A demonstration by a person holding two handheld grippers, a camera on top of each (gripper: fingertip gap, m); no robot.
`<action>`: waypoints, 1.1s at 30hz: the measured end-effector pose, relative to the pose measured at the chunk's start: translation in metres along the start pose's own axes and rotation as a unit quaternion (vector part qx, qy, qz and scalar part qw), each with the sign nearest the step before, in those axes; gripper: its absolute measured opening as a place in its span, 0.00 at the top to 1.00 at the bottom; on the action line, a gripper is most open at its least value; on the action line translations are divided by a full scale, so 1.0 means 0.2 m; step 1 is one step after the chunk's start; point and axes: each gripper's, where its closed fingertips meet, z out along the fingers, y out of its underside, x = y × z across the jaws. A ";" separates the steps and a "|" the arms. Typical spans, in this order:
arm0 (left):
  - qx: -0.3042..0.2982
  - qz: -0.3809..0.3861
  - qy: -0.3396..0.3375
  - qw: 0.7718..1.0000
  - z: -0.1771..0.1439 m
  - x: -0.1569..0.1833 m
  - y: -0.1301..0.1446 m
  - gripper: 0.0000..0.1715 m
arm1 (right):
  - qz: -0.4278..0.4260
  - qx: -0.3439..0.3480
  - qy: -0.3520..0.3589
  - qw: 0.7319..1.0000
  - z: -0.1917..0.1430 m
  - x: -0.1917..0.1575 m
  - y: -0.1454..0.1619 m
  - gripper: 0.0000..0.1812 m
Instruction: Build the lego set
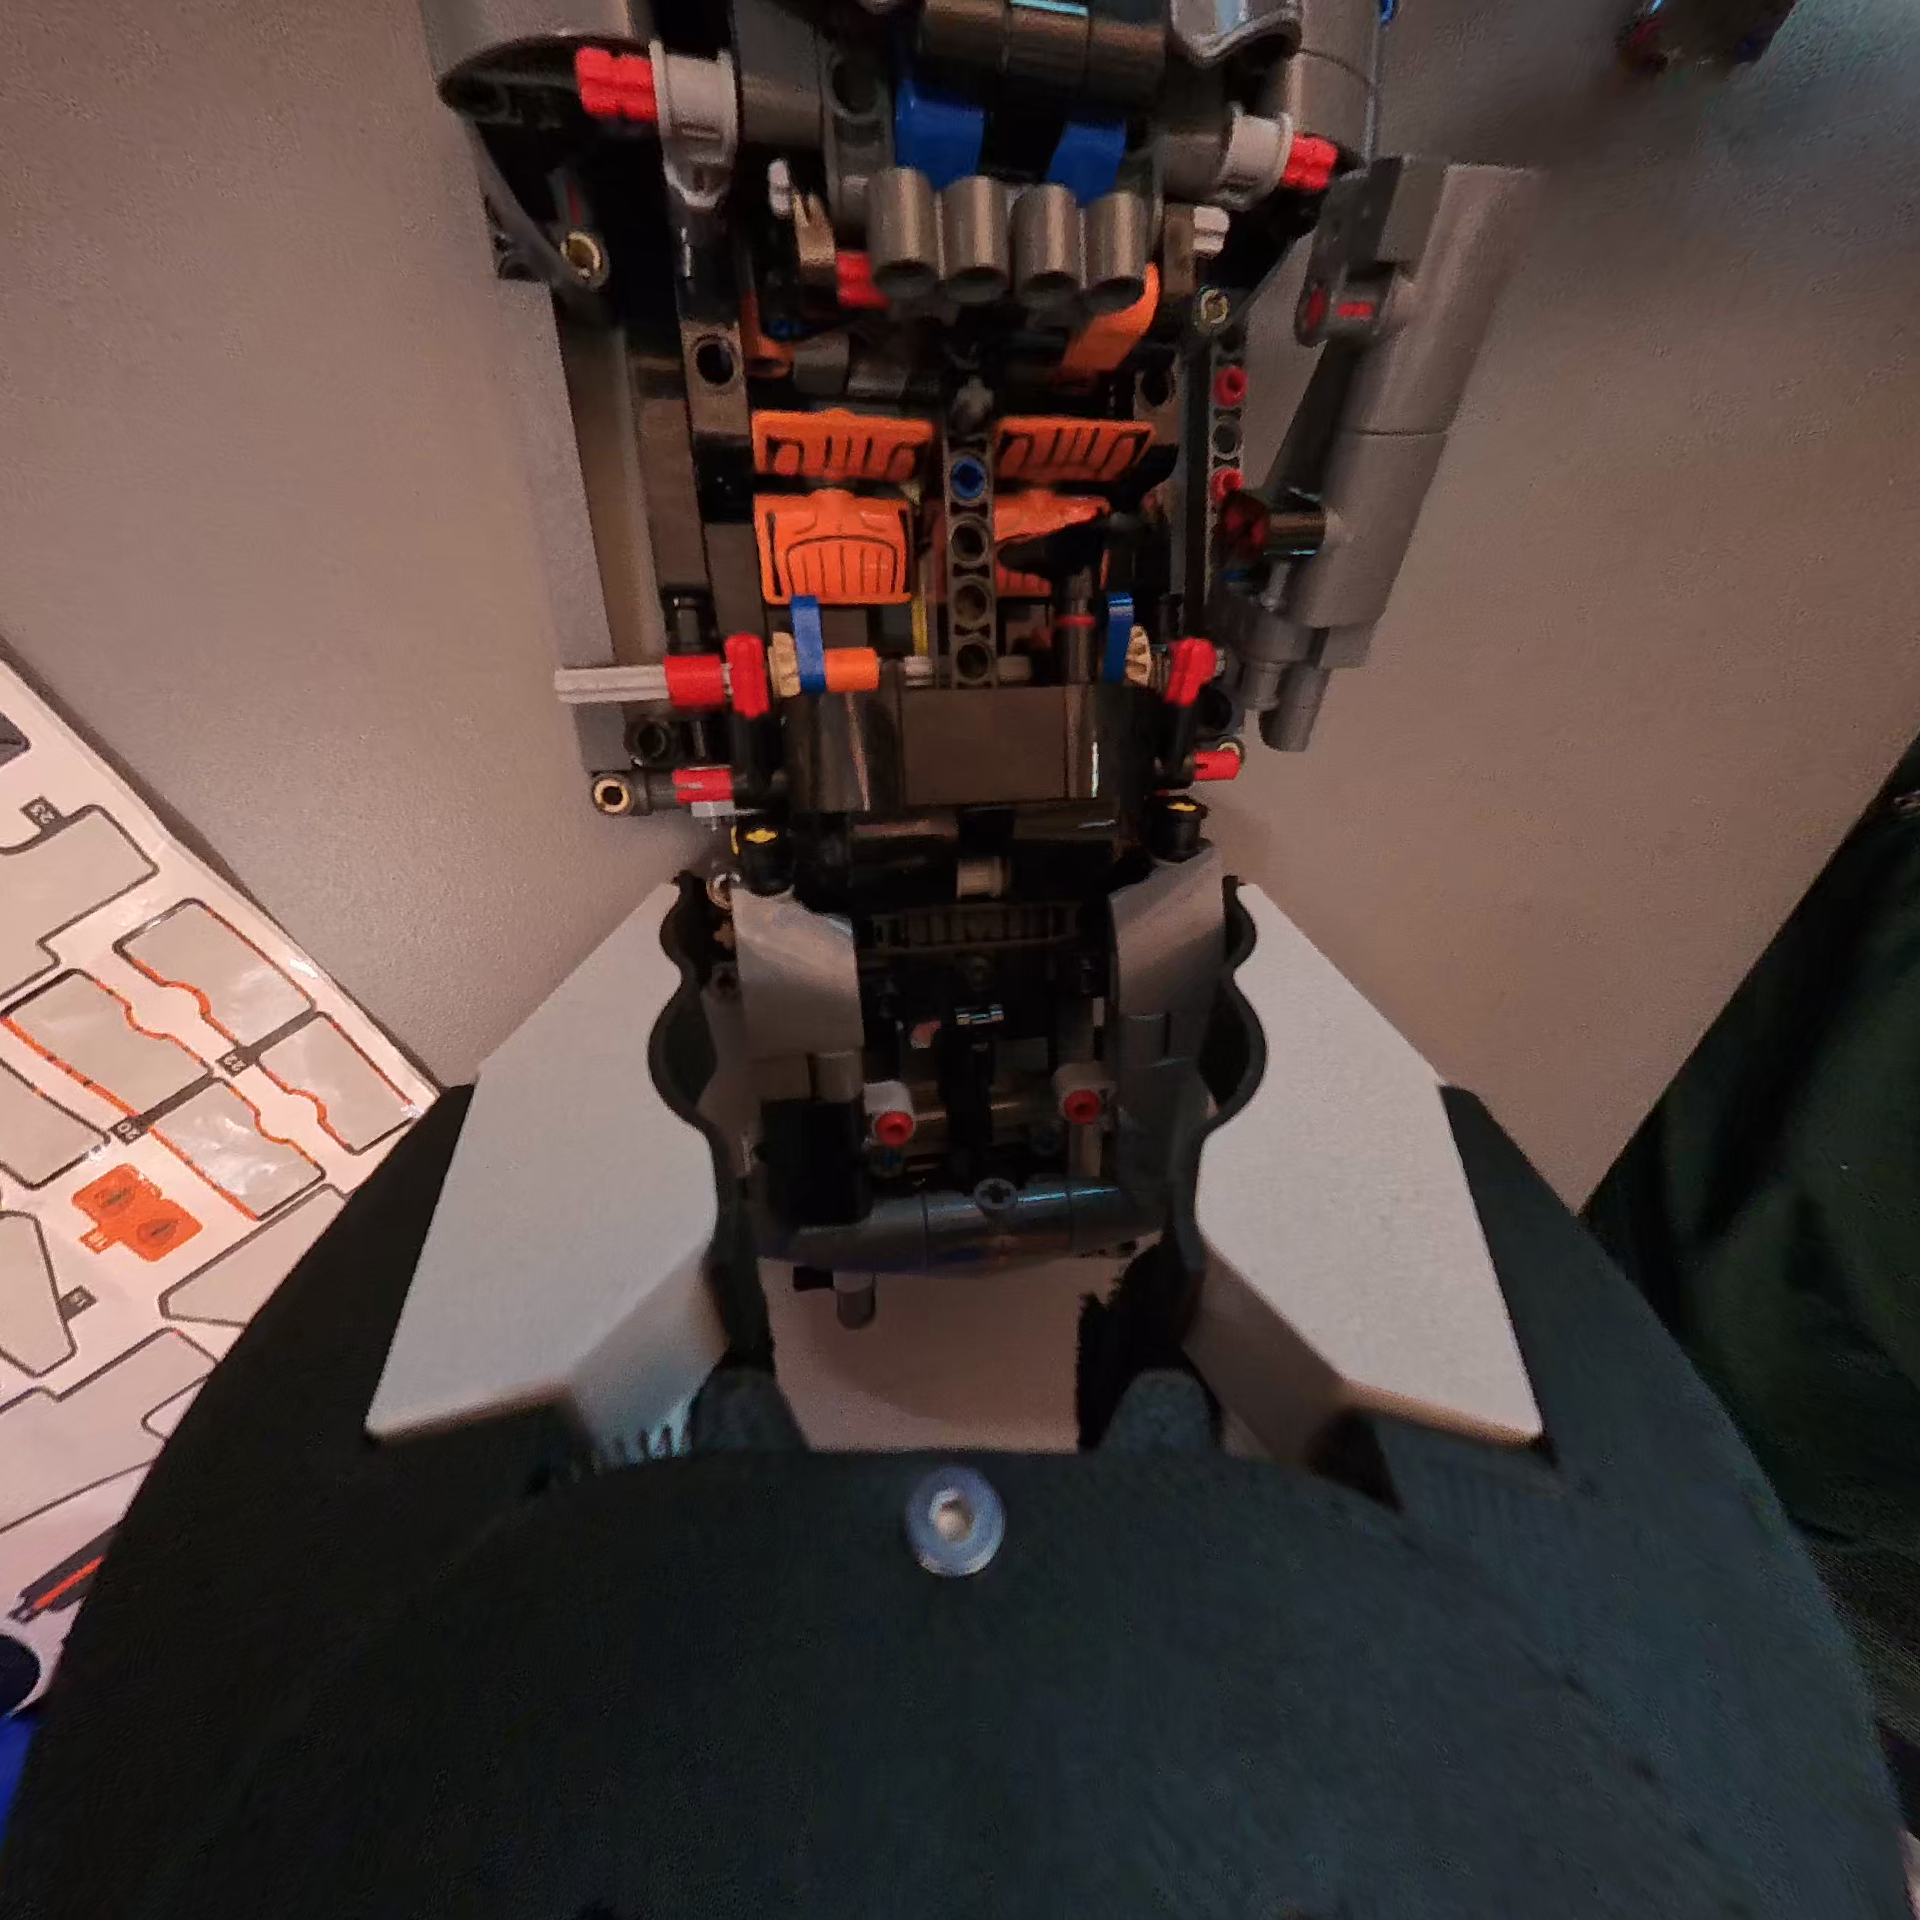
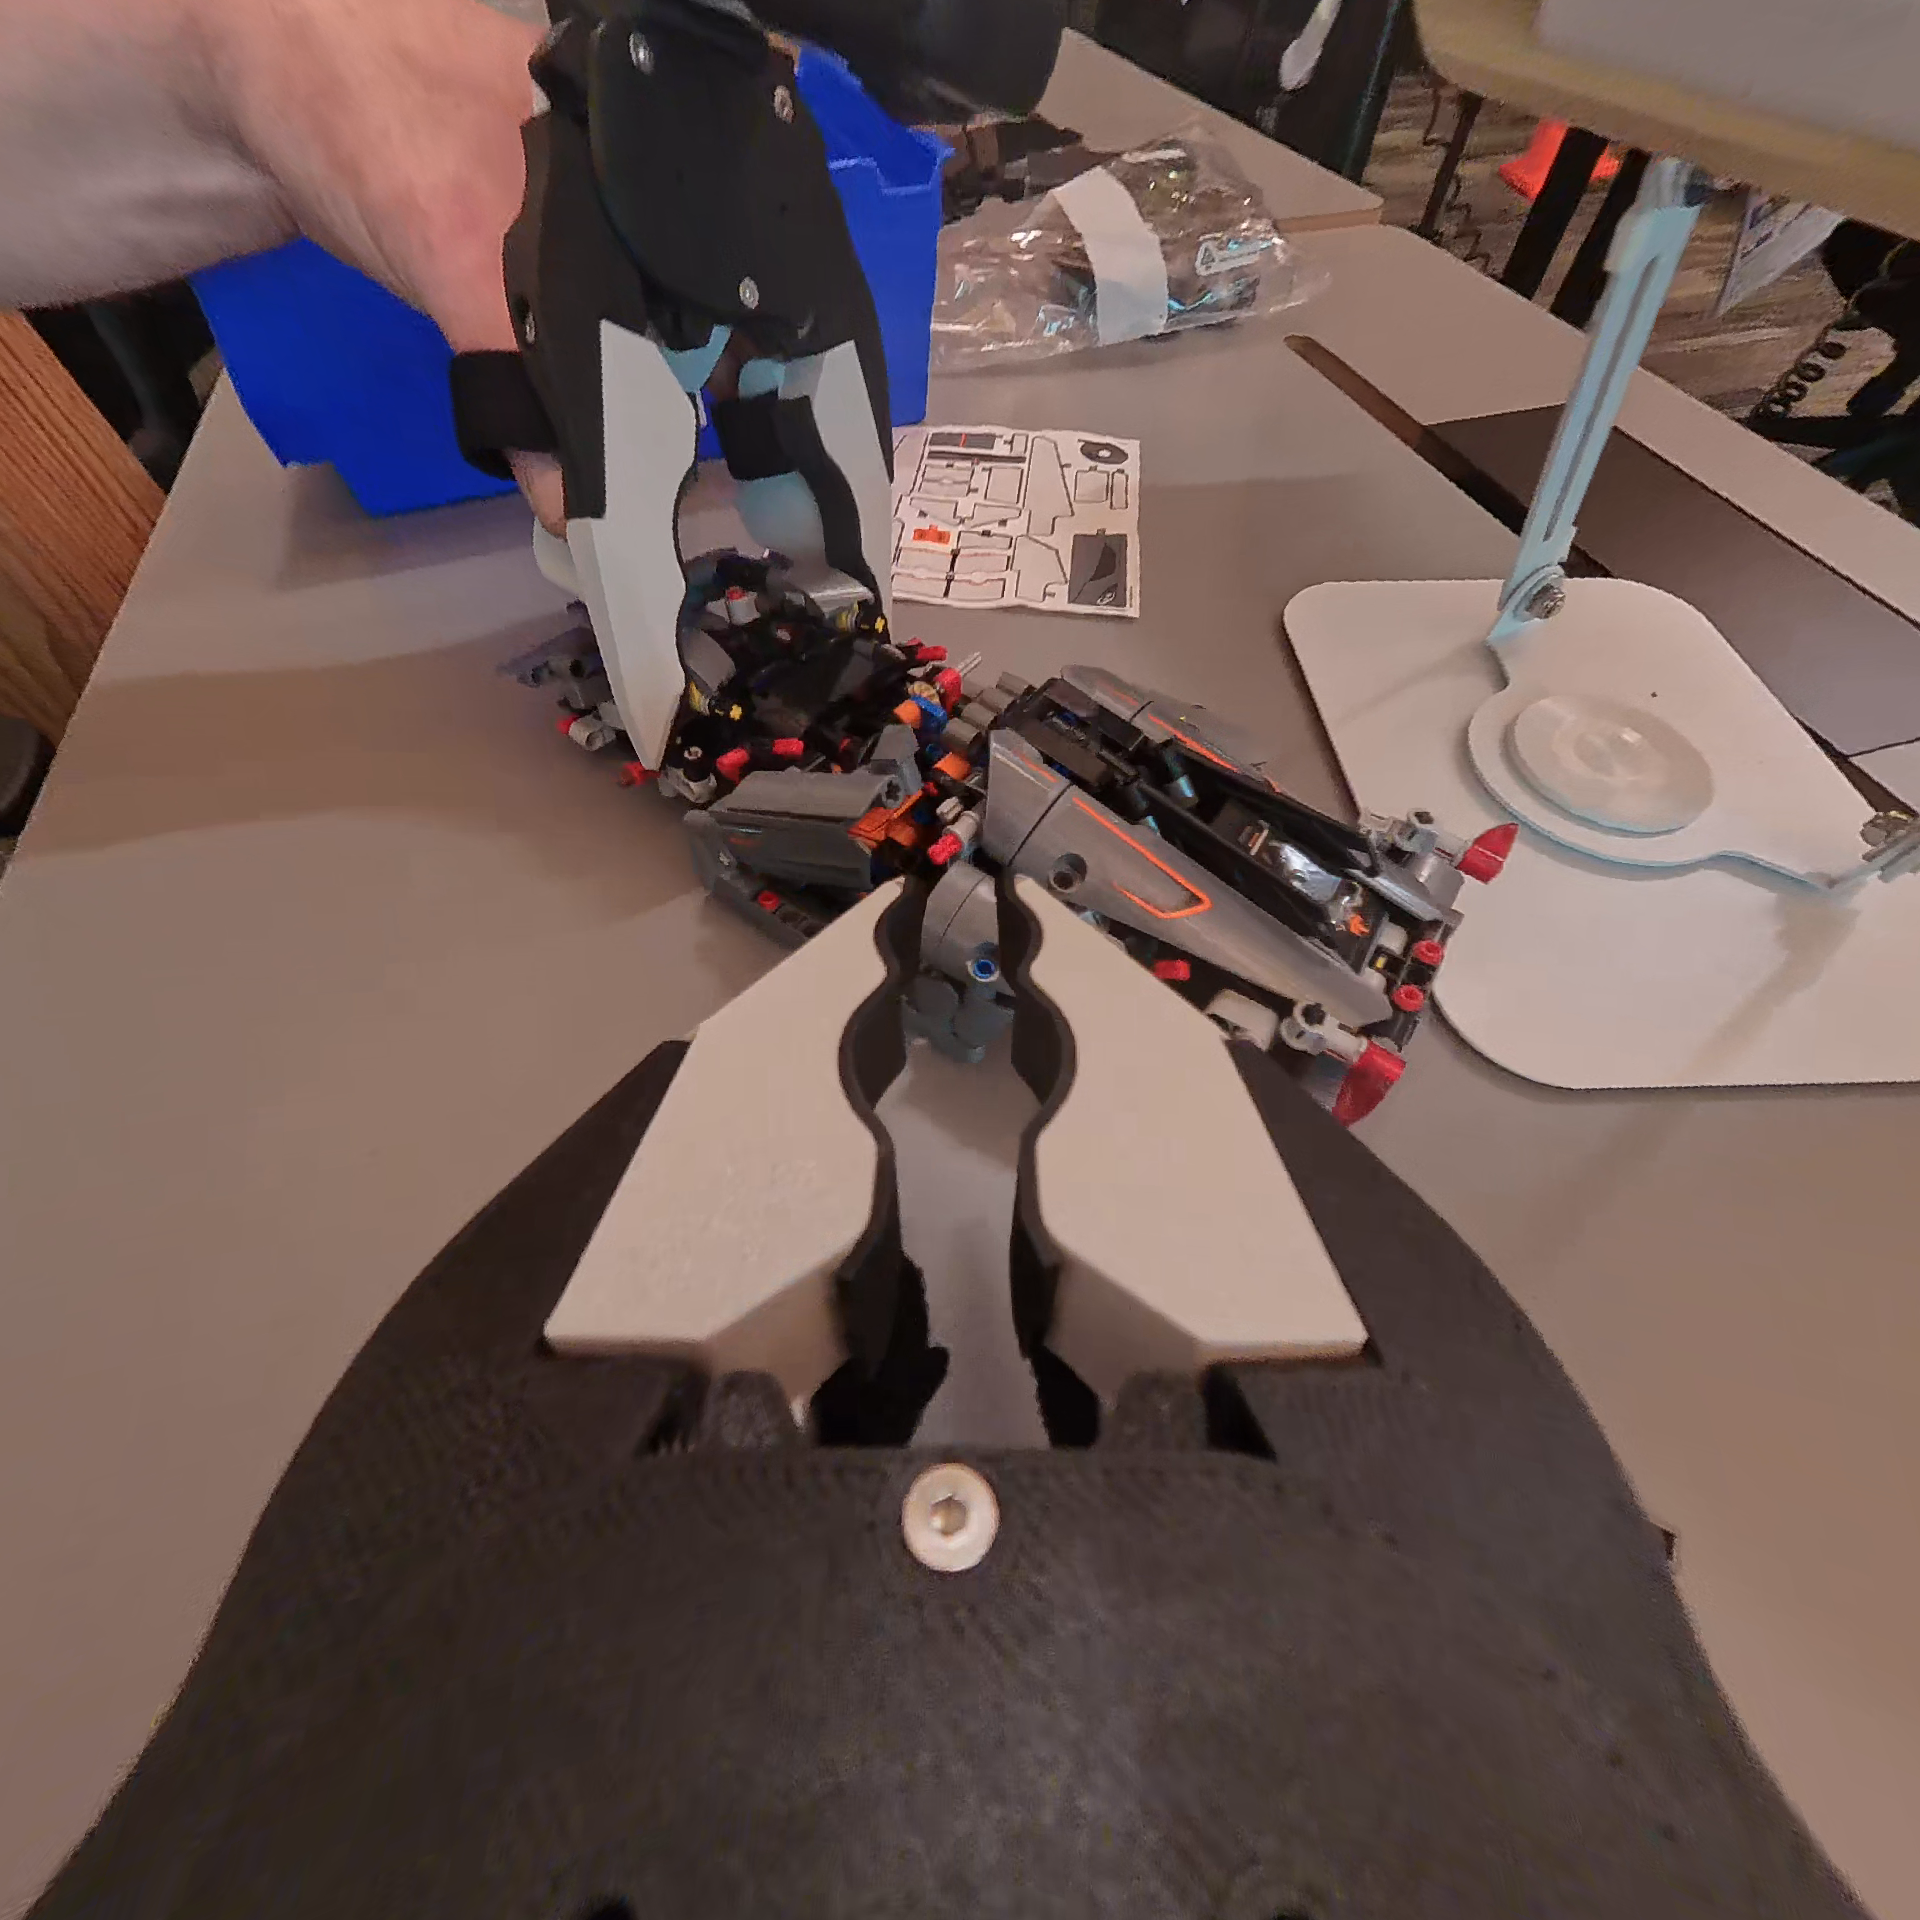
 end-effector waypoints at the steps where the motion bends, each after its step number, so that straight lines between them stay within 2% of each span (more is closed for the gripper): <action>1: -0.002 0.001 -0.007 1.000 0.00 0.00 0.00 0.45 | -0.007 -0.006 -0.001 1.000 0.00 -0.01 0.01 0.94; 9: 0.000 -0.023 -0.040 0.999 0.04 0.09 -0.01 0.45 | -0.057 -0.052 0.001 0.997 0.05 -0.04 0.08 0.97; 15: 0.029 -0.059 -0.055 0.996 0.08 0.17 -0.03 0.44 | -0.082 -0.083 0.011 0.993 0.07 -0.04 0.13 0.97; 22: 0.052 -0.070 -0.063 0.994 0.09 0.20 -0.04 0.44 | -0.082 -0.081 0.007 0.993 0.07 -0.05 0.13 0.99; 33: 0.057 -0.060 -0.061 0.995 0.09 0.20 -0.04 0.44 | -0.098 -0.088 0.002 0.991 0.08 -0.07 0.14 1.00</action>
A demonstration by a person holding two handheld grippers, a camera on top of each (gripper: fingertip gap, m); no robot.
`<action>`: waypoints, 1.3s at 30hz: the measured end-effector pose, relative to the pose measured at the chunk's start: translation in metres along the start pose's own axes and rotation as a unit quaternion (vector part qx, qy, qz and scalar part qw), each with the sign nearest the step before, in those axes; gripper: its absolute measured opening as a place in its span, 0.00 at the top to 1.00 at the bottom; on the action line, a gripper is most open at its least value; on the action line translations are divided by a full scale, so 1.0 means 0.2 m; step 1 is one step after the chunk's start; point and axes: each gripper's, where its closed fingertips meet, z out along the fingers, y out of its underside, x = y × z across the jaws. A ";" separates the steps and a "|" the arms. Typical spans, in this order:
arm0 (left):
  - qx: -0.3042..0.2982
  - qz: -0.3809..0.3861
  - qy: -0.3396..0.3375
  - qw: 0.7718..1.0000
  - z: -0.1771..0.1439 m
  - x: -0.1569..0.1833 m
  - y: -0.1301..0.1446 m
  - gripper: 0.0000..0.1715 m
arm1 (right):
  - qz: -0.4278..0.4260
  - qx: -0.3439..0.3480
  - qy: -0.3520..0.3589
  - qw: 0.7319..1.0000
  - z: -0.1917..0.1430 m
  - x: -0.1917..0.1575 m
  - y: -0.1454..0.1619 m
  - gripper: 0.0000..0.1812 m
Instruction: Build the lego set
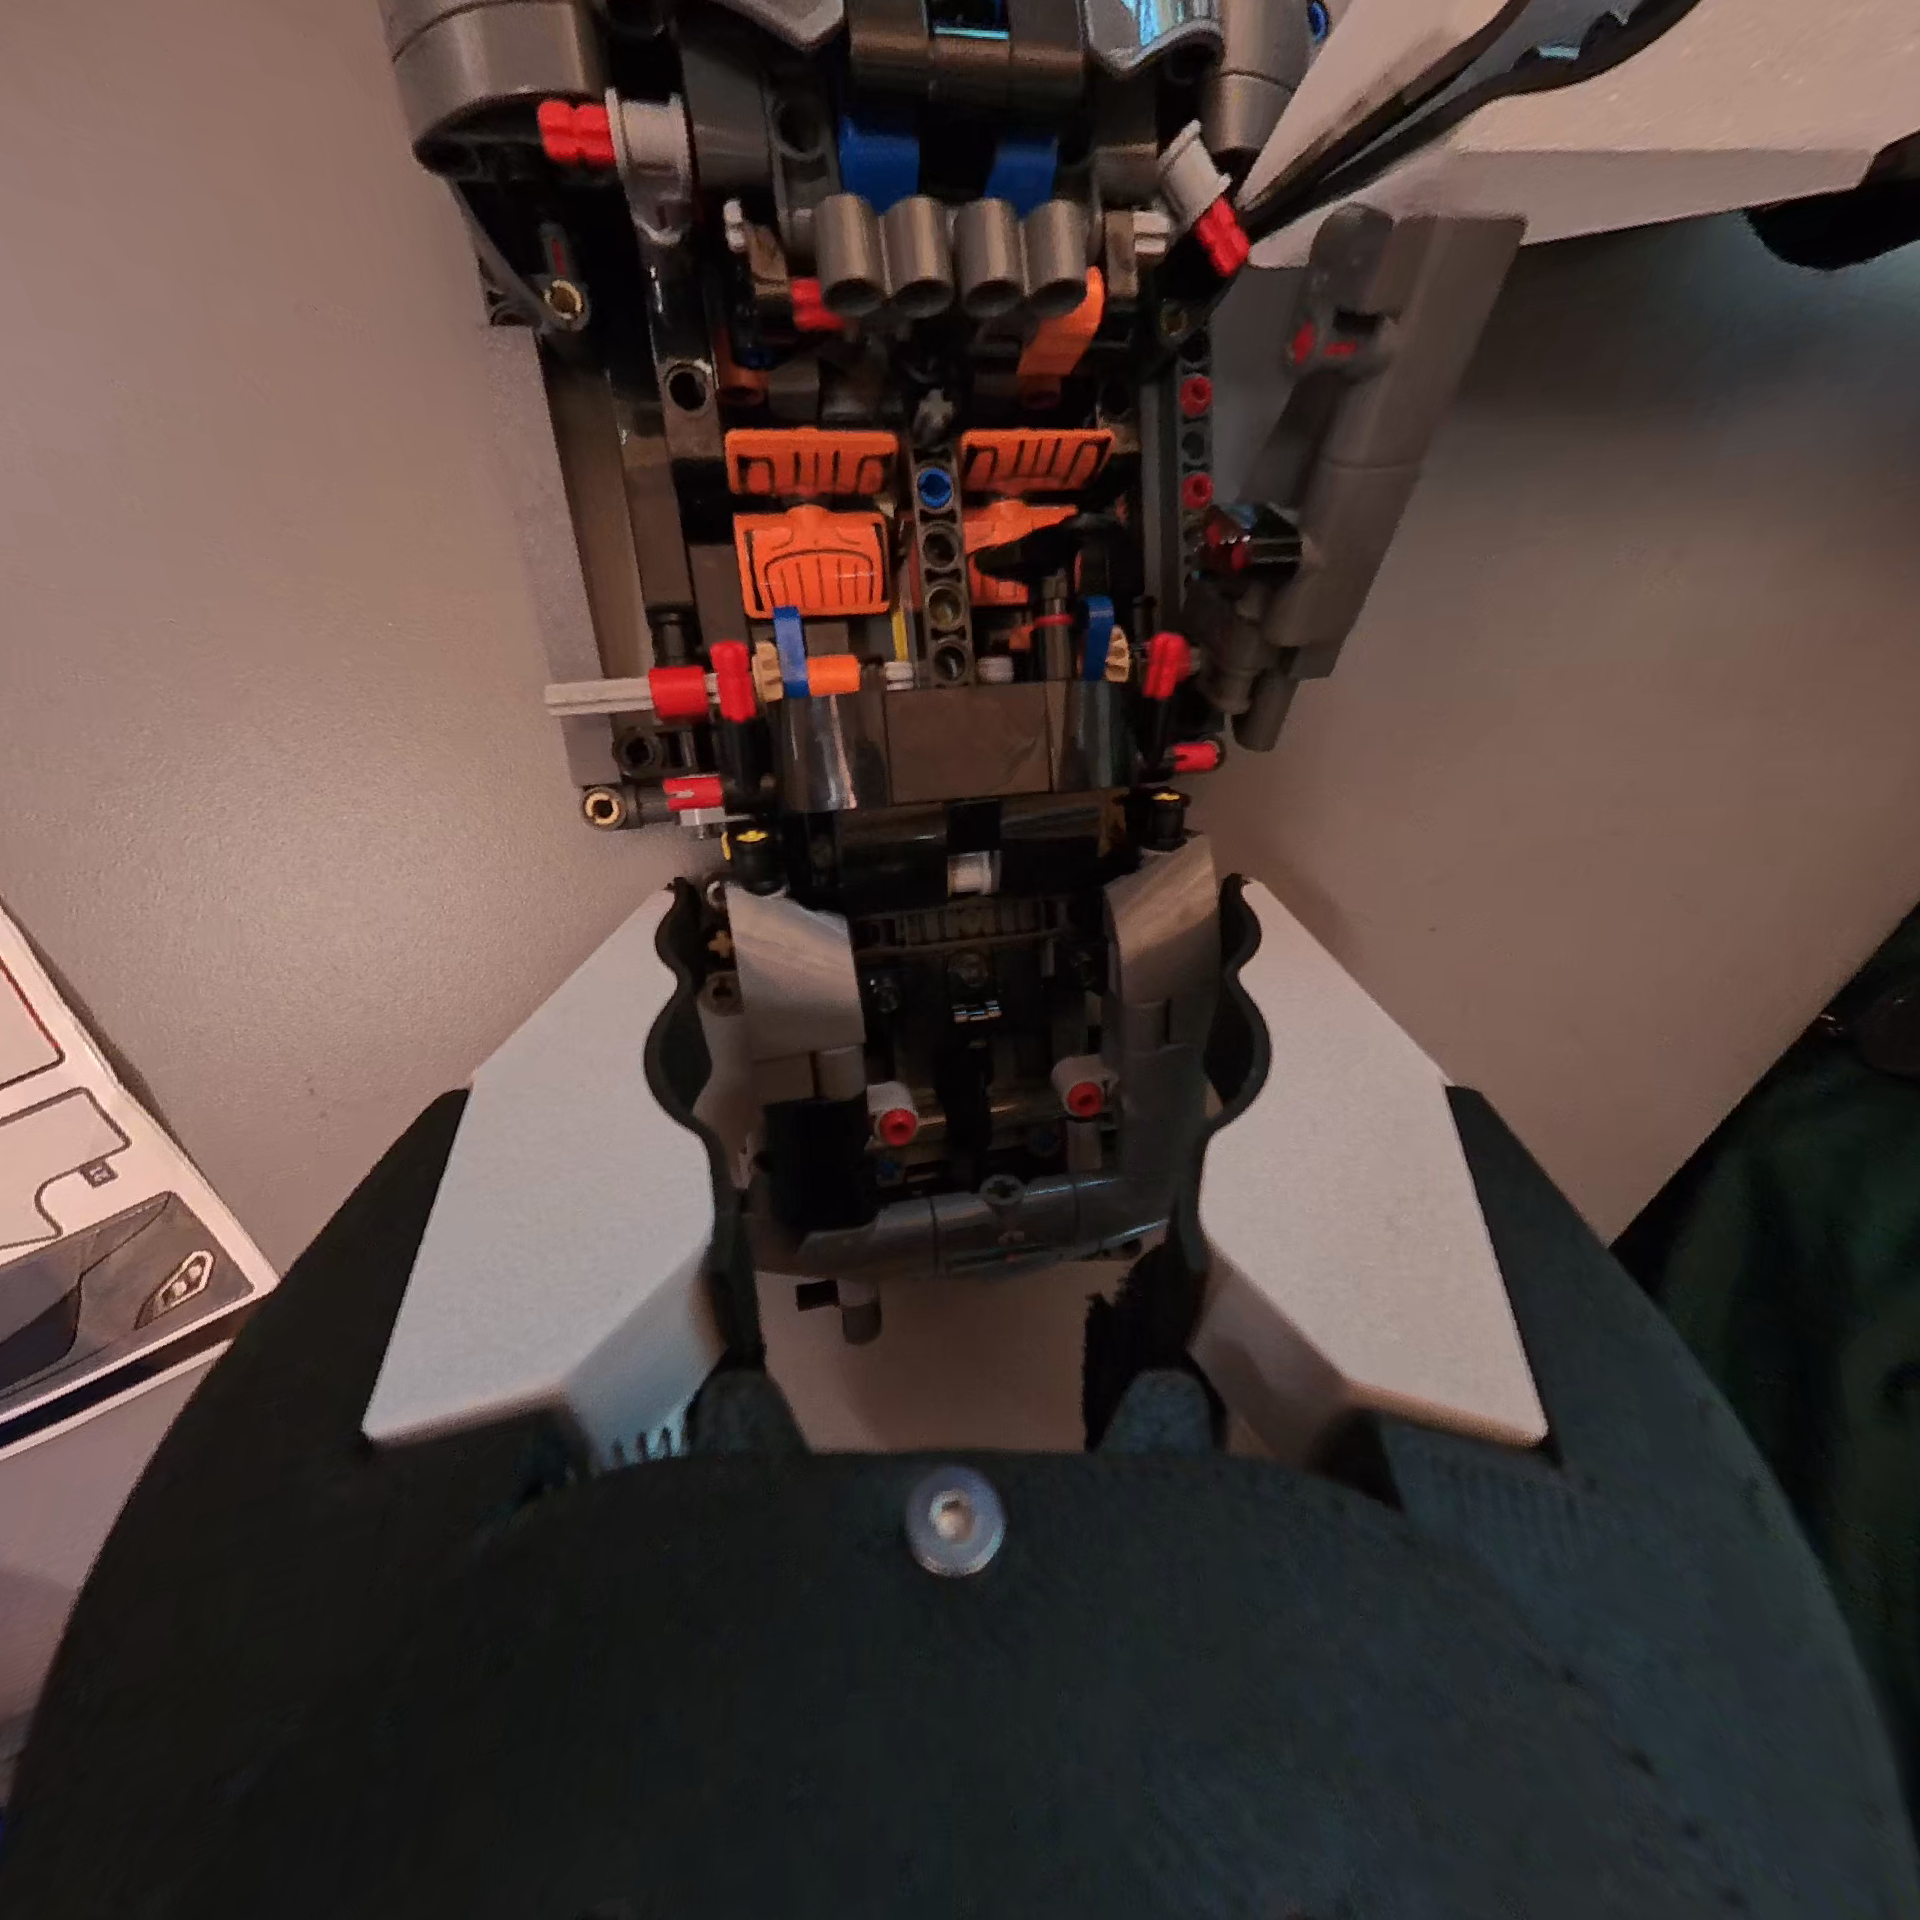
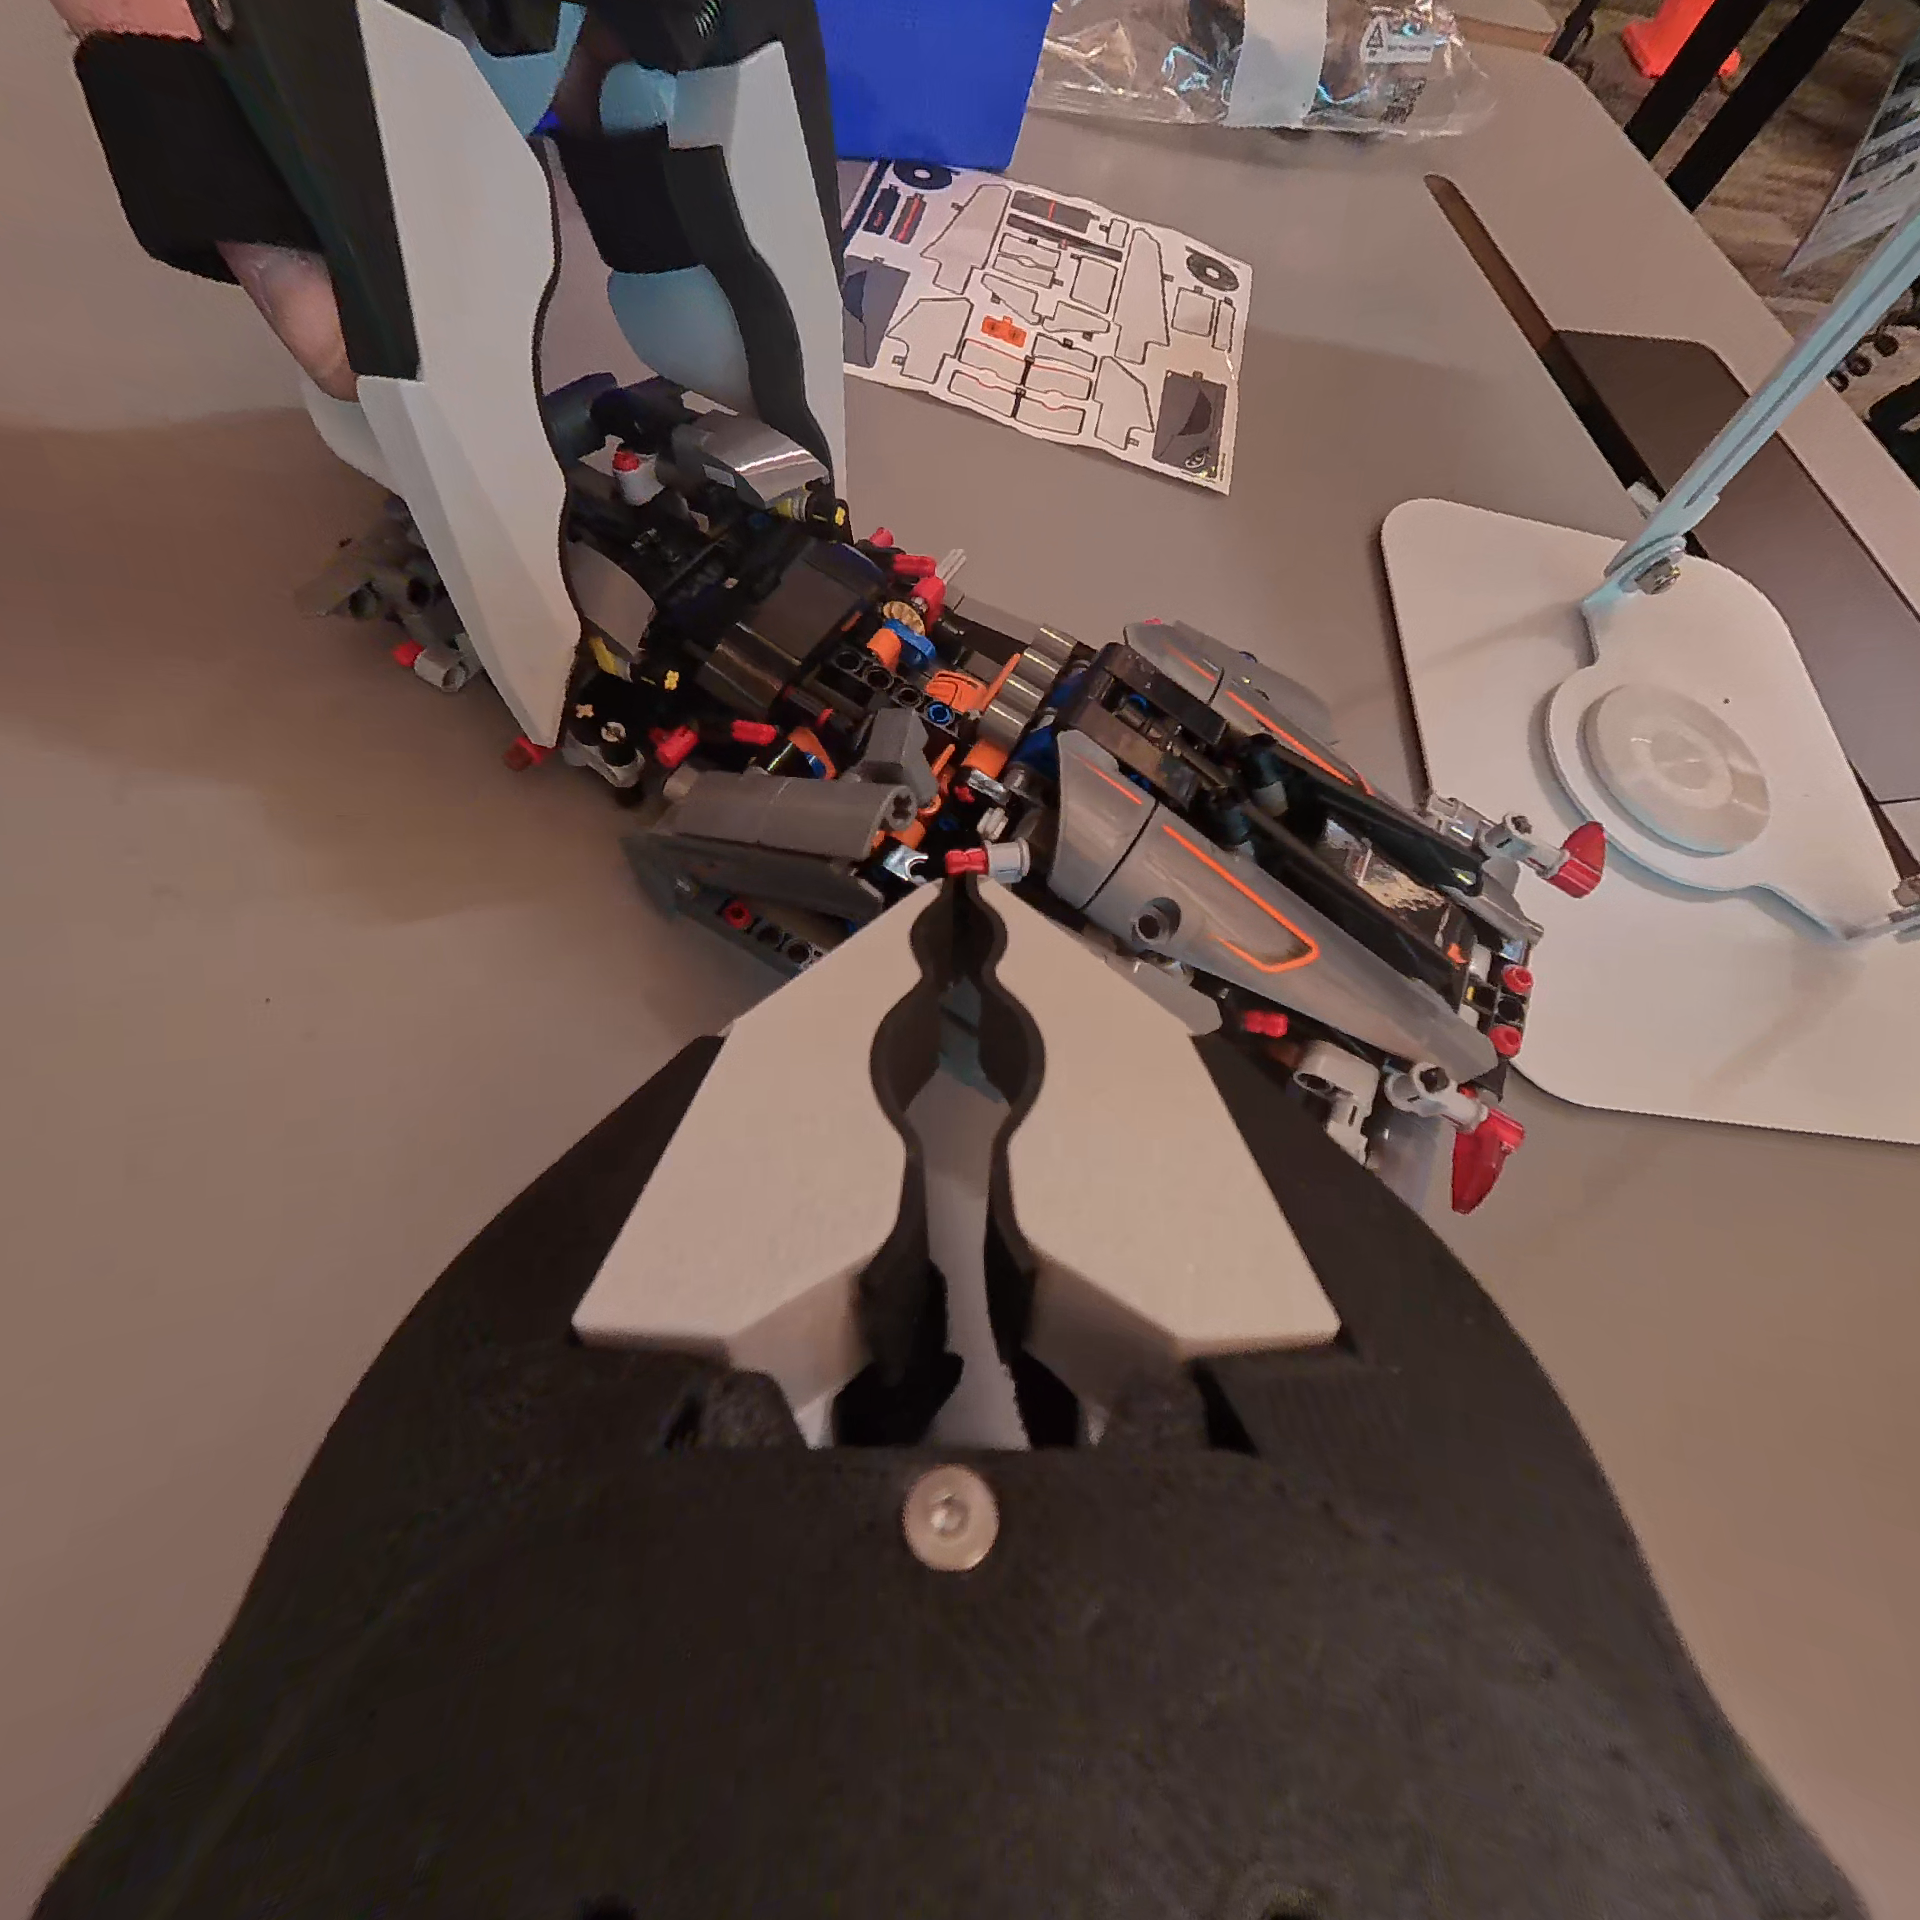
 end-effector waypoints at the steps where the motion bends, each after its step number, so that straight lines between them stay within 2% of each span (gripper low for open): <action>1: 0.001 0.001 0.001 1.000 0.00 0.00 0.00 0.44 | 0.002 -0.004 -0.004 1.000 0.00 -0.01 0.01 1.00; 6: 0.012 -0.006 0.022 1.000 -0.02 0.01 0.00 0.44 | -0.004 -0.013 -0.001 1.000 0.00 -0.01 0.01 1.00; 11: 0.035 -0.019 0.058 0.998 -0.10 0.02 0.00 0.46 | 0.019 0.011 0.006 1.000 -0.03 0.02 -0.03 1.00; 17: 0.113 0.022 0.040 0.993 -0.22 -0.04 -0.16 0.55 | 0.027 0.005 0.009 1.000 -0.01 0.02 -0.01 0.96; 20: 0.131 0.065 0.025 0.989 -0.20 -0.06 -0.24 0.57 | 0.024 0.004 0.009 1.000 0.00 0.02 -0.01 0.96; 27: 0.155 0.105 0.062 0.980 -0.12 -0.05 -0.36 0.60 | 0.024 0.004 0.013 1.000 0.00 0.01 -0.02 0.95; 39: 0.148 0.147 0.104 0.972 -0.03 -0.03 -0.37 0.64 | 0.007 -0.022 0.041 0.999 0.00 0.03 0.00 1.00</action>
